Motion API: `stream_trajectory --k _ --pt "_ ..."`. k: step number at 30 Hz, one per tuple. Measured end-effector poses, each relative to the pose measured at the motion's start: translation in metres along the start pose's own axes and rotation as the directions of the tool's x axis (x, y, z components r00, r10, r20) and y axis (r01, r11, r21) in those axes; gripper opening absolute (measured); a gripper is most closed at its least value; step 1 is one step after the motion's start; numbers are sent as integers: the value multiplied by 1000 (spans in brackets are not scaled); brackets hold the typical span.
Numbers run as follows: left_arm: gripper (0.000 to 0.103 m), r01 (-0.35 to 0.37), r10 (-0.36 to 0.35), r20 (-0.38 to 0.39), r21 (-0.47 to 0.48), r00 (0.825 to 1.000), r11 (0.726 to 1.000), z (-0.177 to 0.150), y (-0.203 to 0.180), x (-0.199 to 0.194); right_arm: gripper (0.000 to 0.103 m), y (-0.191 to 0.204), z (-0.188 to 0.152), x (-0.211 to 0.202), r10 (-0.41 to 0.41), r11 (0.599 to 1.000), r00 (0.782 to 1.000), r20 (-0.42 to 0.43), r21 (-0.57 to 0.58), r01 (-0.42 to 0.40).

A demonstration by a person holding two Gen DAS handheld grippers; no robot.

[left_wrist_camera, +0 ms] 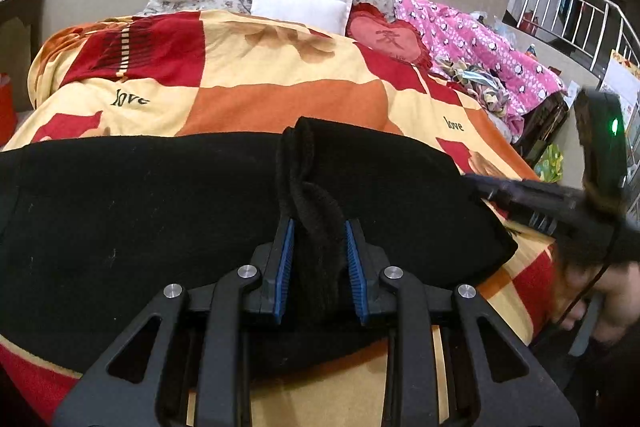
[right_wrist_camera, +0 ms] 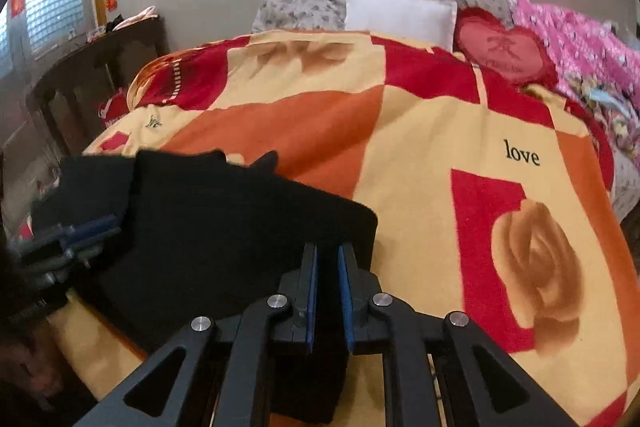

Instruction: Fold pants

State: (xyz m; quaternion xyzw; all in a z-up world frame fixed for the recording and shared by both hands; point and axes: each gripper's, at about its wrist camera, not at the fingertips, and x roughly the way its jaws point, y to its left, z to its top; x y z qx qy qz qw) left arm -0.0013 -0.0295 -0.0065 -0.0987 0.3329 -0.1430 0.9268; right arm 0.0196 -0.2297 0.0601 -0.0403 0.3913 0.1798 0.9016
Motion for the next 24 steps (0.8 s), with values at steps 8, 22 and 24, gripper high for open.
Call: stream_trajectory --k 8,22,24 --pt "26 25 -24 12 -42 1000 999 -1 7 -4 10 -11 17 26 5 1000 1000 -23 6 -5" --pt "26 -1 2 33 -41 999 999 -6 7 -11 10 97 44 52 160 965 983 -87 -197 -174" --pt "26 0 1 33 -43 999 999 -7 7 -11 10 96 46 54 164 965 984 -74 -194 -176"
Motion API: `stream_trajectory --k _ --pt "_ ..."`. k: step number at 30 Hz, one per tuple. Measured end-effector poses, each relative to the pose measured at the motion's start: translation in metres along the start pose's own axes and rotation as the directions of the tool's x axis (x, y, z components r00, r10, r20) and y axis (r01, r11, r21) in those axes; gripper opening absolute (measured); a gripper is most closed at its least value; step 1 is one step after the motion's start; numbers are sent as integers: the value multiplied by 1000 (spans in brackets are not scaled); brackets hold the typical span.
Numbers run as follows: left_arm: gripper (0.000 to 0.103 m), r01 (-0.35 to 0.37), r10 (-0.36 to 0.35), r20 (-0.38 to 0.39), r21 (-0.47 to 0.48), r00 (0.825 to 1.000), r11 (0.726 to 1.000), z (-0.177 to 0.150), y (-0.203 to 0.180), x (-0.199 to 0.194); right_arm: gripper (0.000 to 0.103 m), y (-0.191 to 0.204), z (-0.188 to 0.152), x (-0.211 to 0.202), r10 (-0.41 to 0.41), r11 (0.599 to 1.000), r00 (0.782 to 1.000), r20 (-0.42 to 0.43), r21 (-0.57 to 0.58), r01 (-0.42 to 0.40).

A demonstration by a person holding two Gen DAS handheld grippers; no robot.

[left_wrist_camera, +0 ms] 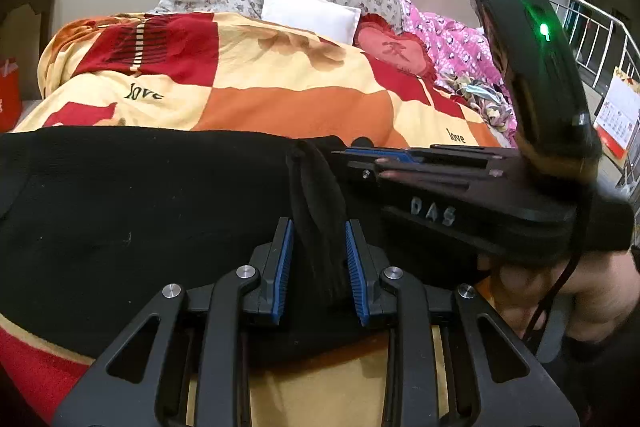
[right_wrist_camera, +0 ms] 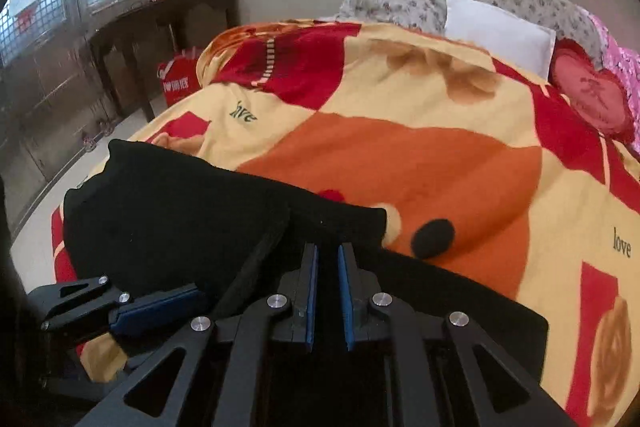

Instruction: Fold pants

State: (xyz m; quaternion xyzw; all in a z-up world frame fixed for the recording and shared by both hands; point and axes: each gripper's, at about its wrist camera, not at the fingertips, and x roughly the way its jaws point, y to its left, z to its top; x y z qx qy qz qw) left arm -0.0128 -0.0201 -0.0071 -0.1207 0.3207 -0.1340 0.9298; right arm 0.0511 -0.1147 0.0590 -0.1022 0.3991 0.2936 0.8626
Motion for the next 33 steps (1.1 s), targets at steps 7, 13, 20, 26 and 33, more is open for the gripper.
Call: stream_trajectory --k 7,13,20,26,33 --pt "26 7 -7 -5 -6 1000 1000 0 -1 1 10 -9 -28 -61 28 997 997 78 64 -33" --pt "28 2 -2 -2 -5 1000 1000 0 -1 1 11 -31 -89 -68 -16 993 996 85 117 6" --pt "35 11 -11 2 5 1000 1000 0 -4 2 14 -43 -92 -91 -32 985 989 142 171 7" --pt "67 104 -104 0 -14 995 995 0 -8 4 22 -50 -97 -75 36 978 993 113 200 -58" --pt "69 142 -137 54 -97 989 985 -3 0 -20 23 -30 -88 -95 -57 990 975 216 136 28"
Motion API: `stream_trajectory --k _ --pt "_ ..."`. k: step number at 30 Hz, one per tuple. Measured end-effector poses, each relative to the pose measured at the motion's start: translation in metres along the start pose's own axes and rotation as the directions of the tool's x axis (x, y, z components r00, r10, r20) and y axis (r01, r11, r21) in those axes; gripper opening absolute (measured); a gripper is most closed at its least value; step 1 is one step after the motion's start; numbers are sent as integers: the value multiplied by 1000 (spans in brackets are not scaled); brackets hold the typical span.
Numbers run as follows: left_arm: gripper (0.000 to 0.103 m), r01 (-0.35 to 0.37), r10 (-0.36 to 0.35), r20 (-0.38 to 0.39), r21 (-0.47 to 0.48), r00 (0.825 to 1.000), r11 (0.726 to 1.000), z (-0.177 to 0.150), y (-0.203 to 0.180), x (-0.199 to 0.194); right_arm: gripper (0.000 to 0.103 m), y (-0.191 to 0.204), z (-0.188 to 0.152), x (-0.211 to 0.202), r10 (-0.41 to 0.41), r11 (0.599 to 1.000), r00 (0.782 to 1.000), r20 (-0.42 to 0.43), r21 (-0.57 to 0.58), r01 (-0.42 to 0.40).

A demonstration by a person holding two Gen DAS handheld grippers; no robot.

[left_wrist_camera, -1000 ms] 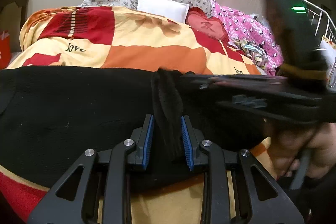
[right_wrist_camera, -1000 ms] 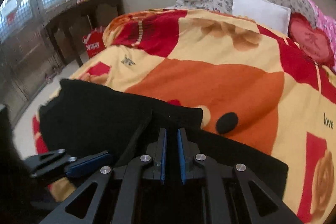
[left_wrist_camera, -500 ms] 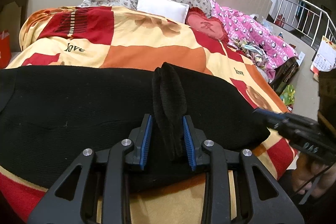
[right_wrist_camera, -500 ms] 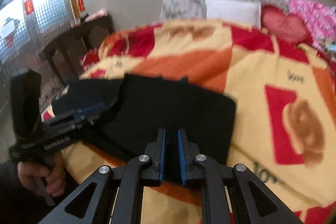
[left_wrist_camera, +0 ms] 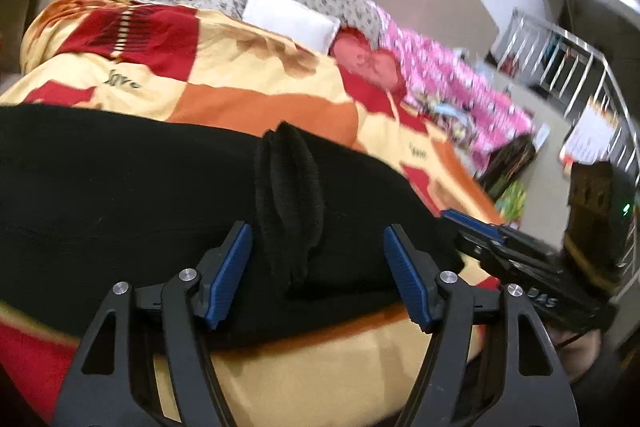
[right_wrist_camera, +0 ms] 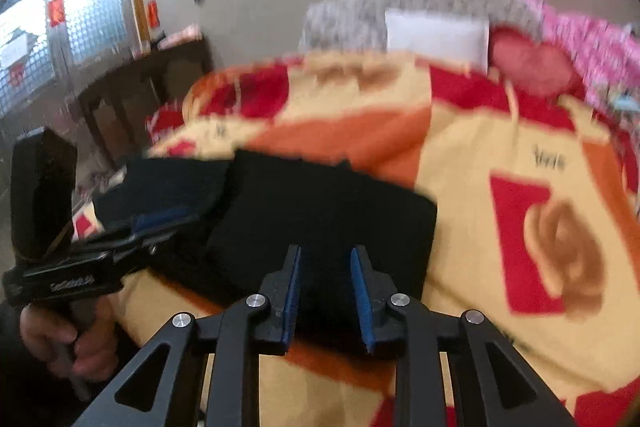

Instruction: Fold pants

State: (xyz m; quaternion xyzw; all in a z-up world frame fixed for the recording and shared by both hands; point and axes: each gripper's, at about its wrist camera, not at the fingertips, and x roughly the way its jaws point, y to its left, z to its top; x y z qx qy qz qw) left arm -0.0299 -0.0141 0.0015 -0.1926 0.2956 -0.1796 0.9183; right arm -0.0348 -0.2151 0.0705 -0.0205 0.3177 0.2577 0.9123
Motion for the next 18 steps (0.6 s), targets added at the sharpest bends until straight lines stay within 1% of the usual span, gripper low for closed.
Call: stream_trajectory --k 1,3,4,5,6,7,8,9,10,11,12,14,15,18 --pt "69 -24 24 34 -7 999 1000 -4 1 -12 23 3 0 -1 4 1000 1000 24 -3 -4" --pt "69 -66 67 59 -18 996 998 -8 5 -28 23 10 0 1 10 1000 998 56 -8 -9" --pt "69 -82 84 74 -31 994 996 -9 7 -39 23 14 -2 9 11 1000 999 37 -24 -10" --pt "69 -91 96 114 -52 989 995 -12 12 -55 24 16 -5 17 -1 999 1000 -1 -33 1" --pt "69 -114 125 163 -80 979 990 -14 18 -73 24 17 -11 30 -24 999 998 -51 -44 22" --pt "69 -142 166 207 -124 964 982 -16 27 -90 25 17 -15 24 -26 998 1000 4 -53 27" --pt "69 -157 190 224 -159 956 975 -17 33 -98 25 16 -16 24 -24 998 1000 3 -56 24" --pt "69 -174 227 234 -227 945 958 -18 47 -108 25 15 -17 23 -18 998 1000 7 -52 18" --pt "69 -173 244 233 -290 941 941 -19 58 -113 25 12 -17 22 -4 999 1000 9 -34 4" --pt "69 -157 253 227 -369 941 916 -22 72 -117 25 10 -17 22 5 1000 1000 14 -21 -5" --pt "69 -163 267 214 -407 940 899 -24 80 -117 25 8 -18 22 14 1000 1000 21 -11 -13" --pt "69 -190 310 194 -467 931 863 -29 92 -117 25 8 -19 21 14 1000 1000 28 -14 -14" --pt "69 -195 320 186 -488 929 851 -30 97 -116 25 9 -20 22 9 1000 1000 29 -20 -8" --pt "69 -193 327 174 -526 929 828 -32 106 -115 25 13 -20 23 -7 999 999 35 -39 9"
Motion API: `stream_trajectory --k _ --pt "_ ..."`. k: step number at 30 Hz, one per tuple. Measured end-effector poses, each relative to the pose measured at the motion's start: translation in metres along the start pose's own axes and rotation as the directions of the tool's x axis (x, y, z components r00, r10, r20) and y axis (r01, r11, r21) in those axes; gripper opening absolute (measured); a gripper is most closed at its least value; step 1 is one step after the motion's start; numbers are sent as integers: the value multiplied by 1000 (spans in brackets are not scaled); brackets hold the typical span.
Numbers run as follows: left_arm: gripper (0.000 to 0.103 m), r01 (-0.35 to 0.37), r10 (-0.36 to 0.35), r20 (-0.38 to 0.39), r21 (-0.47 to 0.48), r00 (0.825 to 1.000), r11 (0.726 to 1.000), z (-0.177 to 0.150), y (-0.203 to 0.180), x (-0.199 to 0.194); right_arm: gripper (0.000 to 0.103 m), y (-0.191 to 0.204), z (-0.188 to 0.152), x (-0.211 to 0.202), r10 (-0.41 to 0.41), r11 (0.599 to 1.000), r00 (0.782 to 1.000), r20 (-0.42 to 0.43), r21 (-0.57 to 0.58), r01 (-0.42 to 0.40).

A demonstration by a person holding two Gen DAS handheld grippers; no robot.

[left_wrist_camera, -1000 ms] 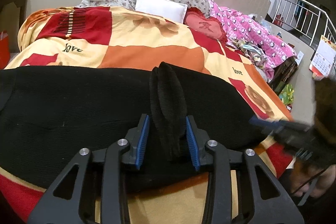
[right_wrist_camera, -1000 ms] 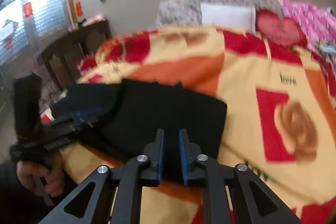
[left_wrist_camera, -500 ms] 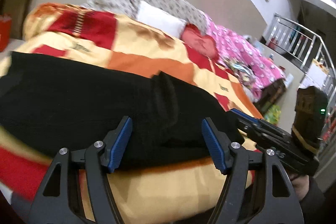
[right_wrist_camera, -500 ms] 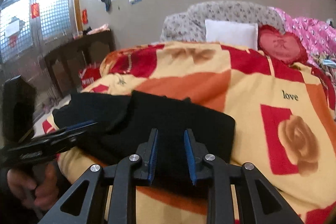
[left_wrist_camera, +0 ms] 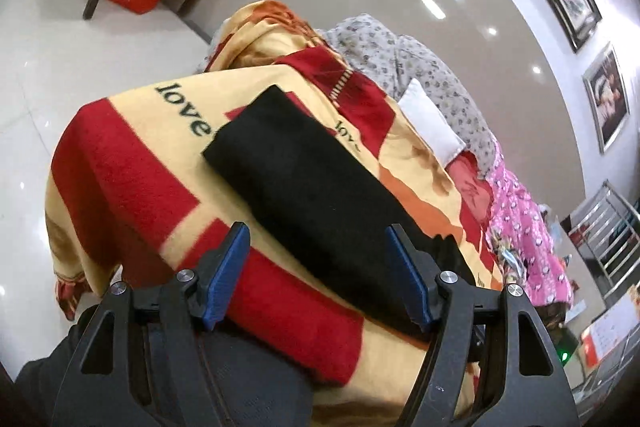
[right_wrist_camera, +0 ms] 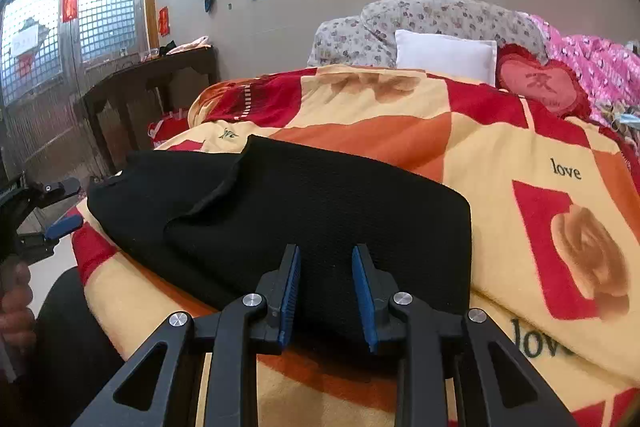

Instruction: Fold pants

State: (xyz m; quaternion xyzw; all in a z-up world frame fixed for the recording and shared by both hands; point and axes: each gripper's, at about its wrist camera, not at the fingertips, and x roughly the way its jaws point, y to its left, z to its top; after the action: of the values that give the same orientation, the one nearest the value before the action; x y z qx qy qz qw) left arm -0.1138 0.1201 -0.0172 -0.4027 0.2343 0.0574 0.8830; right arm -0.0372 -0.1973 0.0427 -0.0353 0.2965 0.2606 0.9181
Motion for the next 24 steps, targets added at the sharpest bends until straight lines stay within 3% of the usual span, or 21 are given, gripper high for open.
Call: stream_trajectory --k 10,17,20,22,24 --pt "71 29 -41 -74 -162 996 986 35 16 27 26 -1 -1 1 0 1000 1000 4 -2 0" --pt "73 1 -3 -17 -100 1000 995 33 14 22 26 -1 -1 1 0 1000 1000 5 -2 0" --pt "60 -39 39 -4 -103 999 994 39 20 23 26 -1 -1 2 0 1000 1000 5 -2 0" --pt "44 -62 61 -15 -114 998 992 41 25 24 26 -1 -1 2 1 1000 1000 5 -1 -1" --pt "39 -71 69 -19 -105 997 992 39 25 23 26 -1 -1 2 0 1000 1000 5 -2 0"
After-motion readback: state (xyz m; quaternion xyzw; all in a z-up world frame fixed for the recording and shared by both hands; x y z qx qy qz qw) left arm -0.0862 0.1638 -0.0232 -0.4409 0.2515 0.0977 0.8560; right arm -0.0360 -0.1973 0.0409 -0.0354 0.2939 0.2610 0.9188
